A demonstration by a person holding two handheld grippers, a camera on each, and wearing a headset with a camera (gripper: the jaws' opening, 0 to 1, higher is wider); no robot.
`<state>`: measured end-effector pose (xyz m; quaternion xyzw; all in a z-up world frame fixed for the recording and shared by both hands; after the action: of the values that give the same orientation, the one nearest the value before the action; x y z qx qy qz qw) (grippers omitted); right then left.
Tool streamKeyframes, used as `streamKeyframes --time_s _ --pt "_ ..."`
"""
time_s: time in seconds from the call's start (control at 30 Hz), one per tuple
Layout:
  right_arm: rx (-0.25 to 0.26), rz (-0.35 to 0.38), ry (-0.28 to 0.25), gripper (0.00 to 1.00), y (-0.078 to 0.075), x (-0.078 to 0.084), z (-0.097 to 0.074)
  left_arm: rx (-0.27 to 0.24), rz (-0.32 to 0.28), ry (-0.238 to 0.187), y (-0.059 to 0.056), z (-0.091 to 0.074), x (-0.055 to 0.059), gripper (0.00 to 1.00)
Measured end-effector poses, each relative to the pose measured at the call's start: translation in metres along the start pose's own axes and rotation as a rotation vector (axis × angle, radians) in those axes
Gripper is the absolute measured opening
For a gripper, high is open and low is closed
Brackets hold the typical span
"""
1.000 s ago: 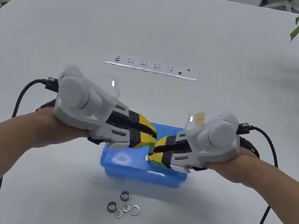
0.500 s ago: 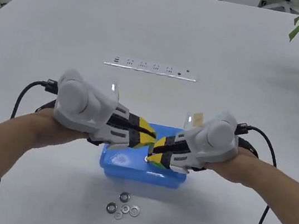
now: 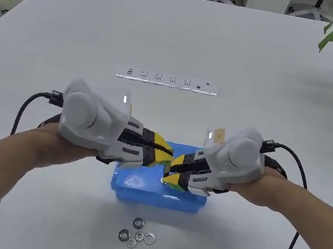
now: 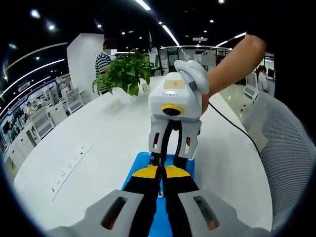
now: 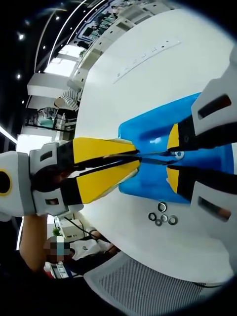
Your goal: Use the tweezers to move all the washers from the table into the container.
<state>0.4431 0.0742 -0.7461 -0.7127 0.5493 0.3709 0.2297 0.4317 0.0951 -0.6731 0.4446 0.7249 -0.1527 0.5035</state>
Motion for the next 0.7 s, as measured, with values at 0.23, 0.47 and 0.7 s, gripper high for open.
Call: streamKeyframes --time_s 0.23,0.47,0.7 --pt "0.002 -0.001 -0.007 0.14 0.005 -0.005 -0.004 0.009 -0.004 0.002 -0.003 -0.006 -0.006 0.06" --pt "0.015 -0.003 -0.022 0.15 0.009 -0.014 -0.011 0.005 -0.007 -0.008 -0.003 -0.012 -0.016 0.06" --pt "0.027 -0.011 -0.023 0.19 0.015 -0.020 -0.015 0.000 -0.014 -0.017 -0.006 -0.020 -0.027 0.05"
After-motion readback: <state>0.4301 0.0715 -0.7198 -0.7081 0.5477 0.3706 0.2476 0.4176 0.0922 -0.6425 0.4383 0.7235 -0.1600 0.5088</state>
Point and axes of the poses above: the centre of the closed fingertips' face, and the gripper's own axes: z roughly forward along the fingers, y roughly to its left, x roughly out of its underside, the point moved 3 cm from there along -z, roughly backward along the fingers, and after that the axes turned 14 degrees about -x, right-handed, at the moved point
